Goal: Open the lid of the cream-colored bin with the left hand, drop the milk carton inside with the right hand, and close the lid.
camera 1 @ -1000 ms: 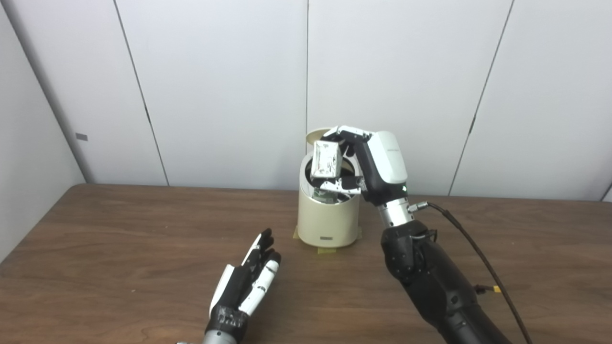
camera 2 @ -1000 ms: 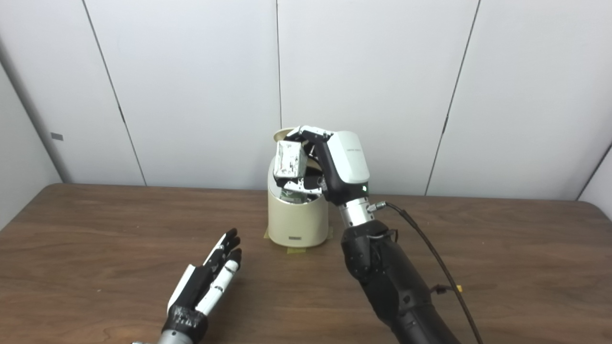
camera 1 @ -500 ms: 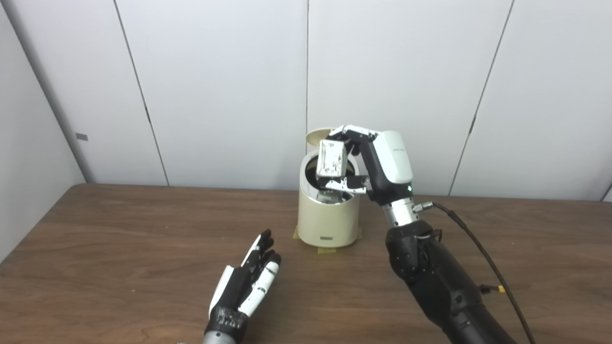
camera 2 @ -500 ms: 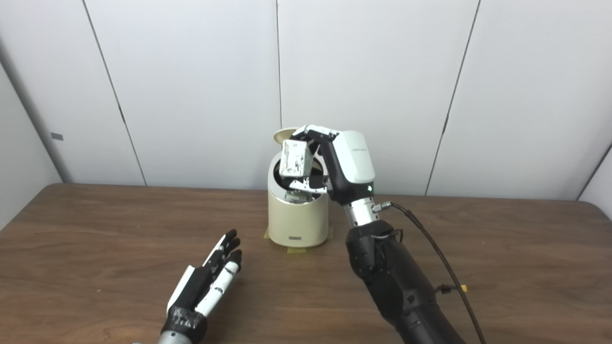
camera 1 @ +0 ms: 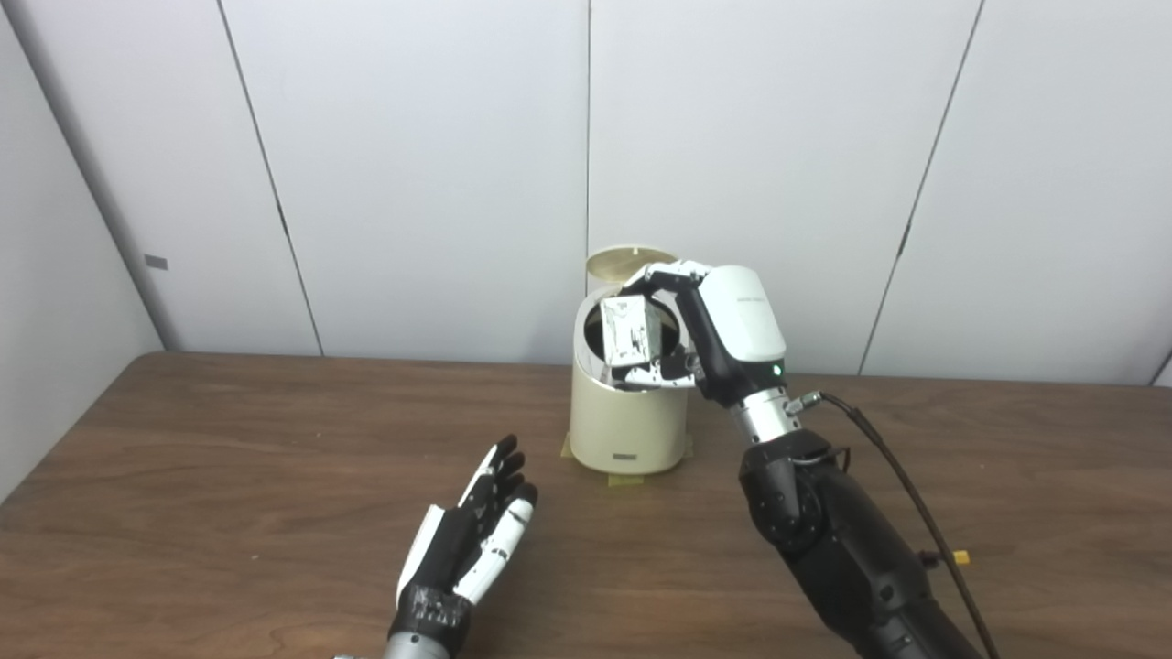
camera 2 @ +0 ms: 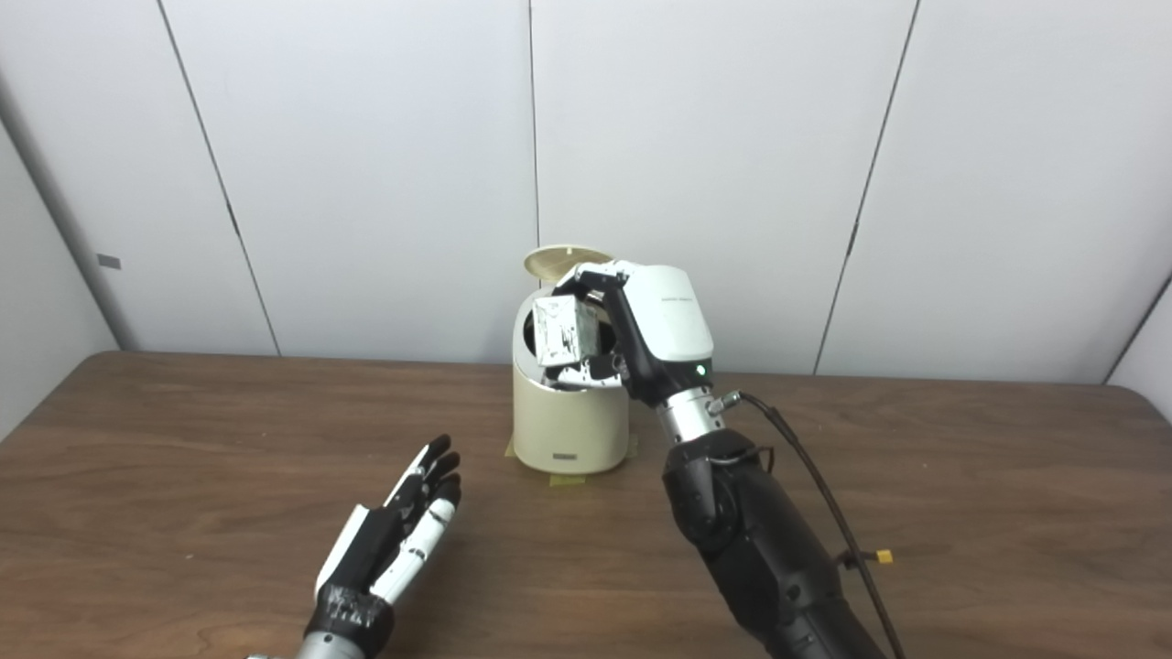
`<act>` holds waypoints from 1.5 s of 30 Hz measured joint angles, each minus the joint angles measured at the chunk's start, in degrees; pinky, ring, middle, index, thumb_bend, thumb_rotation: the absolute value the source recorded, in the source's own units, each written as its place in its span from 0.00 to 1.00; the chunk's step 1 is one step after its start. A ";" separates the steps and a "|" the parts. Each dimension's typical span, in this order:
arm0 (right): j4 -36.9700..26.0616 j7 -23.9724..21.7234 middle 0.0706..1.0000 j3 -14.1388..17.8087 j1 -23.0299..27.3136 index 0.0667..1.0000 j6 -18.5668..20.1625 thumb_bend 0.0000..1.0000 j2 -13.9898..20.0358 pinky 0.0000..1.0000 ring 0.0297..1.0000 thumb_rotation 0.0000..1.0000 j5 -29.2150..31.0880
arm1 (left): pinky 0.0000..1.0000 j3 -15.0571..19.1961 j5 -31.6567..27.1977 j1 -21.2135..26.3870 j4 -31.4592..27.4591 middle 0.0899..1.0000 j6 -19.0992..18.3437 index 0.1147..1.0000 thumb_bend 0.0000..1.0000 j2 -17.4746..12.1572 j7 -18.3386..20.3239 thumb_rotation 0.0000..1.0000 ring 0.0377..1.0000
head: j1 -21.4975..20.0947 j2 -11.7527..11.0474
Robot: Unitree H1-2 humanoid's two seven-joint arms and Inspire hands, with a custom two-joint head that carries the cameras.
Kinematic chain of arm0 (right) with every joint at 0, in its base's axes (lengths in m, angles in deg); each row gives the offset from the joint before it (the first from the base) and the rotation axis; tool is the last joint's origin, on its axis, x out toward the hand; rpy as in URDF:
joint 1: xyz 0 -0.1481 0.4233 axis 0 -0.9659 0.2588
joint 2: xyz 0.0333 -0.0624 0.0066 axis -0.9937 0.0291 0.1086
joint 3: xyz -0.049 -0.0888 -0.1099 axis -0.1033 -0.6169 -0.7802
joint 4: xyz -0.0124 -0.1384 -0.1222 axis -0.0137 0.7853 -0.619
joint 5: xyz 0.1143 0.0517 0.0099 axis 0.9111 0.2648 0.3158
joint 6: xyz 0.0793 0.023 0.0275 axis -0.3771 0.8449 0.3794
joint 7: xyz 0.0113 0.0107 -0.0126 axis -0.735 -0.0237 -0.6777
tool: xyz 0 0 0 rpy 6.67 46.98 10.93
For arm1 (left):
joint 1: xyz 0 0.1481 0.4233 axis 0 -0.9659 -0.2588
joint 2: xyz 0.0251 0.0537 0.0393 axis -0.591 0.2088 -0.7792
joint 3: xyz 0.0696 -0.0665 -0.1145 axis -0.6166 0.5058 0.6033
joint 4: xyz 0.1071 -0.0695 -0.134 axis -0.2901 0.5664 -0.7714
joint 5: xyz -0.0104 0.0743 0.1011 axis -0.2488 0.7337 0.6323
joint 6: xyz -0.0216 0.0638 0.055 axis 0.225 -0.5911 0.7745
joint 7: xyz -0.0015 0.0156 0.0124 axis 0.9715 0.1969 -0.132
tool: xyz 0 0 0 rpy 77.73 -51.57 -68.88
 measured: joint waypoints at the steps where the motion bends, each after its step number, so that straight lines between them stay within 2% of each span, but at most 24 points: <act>1: -0.64 -0.99 0.64 -0.03 -0.08 0.46 0.09 0.52 0.19 0.72 0.67 0.15 0.15 | 0.93 0.03 -0.02 0.00 0.00 0.97 0.20 1.00 0.30 0.01 -0.01 0.62 0.95 | 0.00 0.00; 7: -2.57 -3.81 0.64 0.08 -0.35 0.46 1.08 0.52 0.59 0.70 0.67 0.15 0.74 | 0.93 0.45 -0.30 0.00 0.20 0.97 0.47 1.00 0.27 0.28 -0.10 0.55 0.95 | -0.44 -0.26; 12: -2.72 -3.90 0.62 0.19 -0.45 0.46 1.09 0.52 0.61 0.65 0.64 0.15 0.86 | 0.93 0.45 -0.36 0.00 0.28 0.96 0.47 0.99 0.20 0.26 -0.08 0.48 0.94 | -0.44 -0.26; 16: -2.57 -3.71 0.61 0.43 -0.45 0.46 1.07 0.52 0.65 0.61 0.63 0.15 0.91 | 0.89 0.64 -0.34 0.01 0.41 0.95 0.48 0.98 0.19 0.27 -0.11 0.43 0.93 | -1.05 -0.35; 27: -1.91 -3.71 0.63 0.77 -0.45 0.46 1.19 0.52 0.66 0.64 0.65 0.15 1.12 | 0.94 0.71 -0.15 0.00 1.02 0.96 0.48 0.98 0.17 0.03 -0.01 0.41 0.95 | -1.58 -0.17; 28: -1.92 -3.90 0.64 0.75 -0.44 0.57 1.36 0.71 0.67 0.65 0.67 0.18 1.12 | 0.95 0.71 -0.11 0.00 1.02 0.96 0.48 0.97 0.17 -0.06 0.00 0.41 0.95 | -1.58 -0.09; 29: -1.93 -4.03 0.65 0.75 -0.44 0.62 1.74 0.78 0.66 0.66 0.67 0.19 1.12 | 0.94 0.71 -0.11 0.00 1.02 0.96 0.48 0.97 0.17 -0.15 0.03 0.40 0.95 | -1.67 -0.09; 31: -1.96 -4.66 0.68 0.70 -0.44 0.69 2.88 0.85 0.67 0.67 0.70 0.22 1.07 | 0.94 0.85 -0.19 -0.01 1.02 0.96 0.48 0.97 0.18 -0.23 0.04 0.39 0.95 | -1.76 -0.09; 34: -1.97 -6.19 0.71 0.51 -0.45 0.74 4.49 0.88 0.74 0.66 0.71 0.25 0.85 | 0.94 1.00 -0.25 -0.02 1.02 0.96 0.48 0.96 0.20 -0.23 0.03 0.40 0.95 | -1.93 -0.09; 38: -1.97 -6.32 0.71 0.29 -0.45 0.75 5.39 0.90 0.98 0.65 0.71 0.25 0.47 | 0.93 1.02 -0.27 -0.02 1.02 0.96 0.48 0.96 0.18 -0.24 0.05 0.38 0.94 | -2.11 -0.09; 45: -1.96 -6.25 0.68 0.19 -0.45 0.67 5.36 0.87 1.17 0.65 0.70 0.22 0.55 | 0.97 0.99 -0.22 -0.02 0.99 0.96 0.41 0.95 0.18 -0.24 0.06 0.39 0.96 | -2.29 -0.26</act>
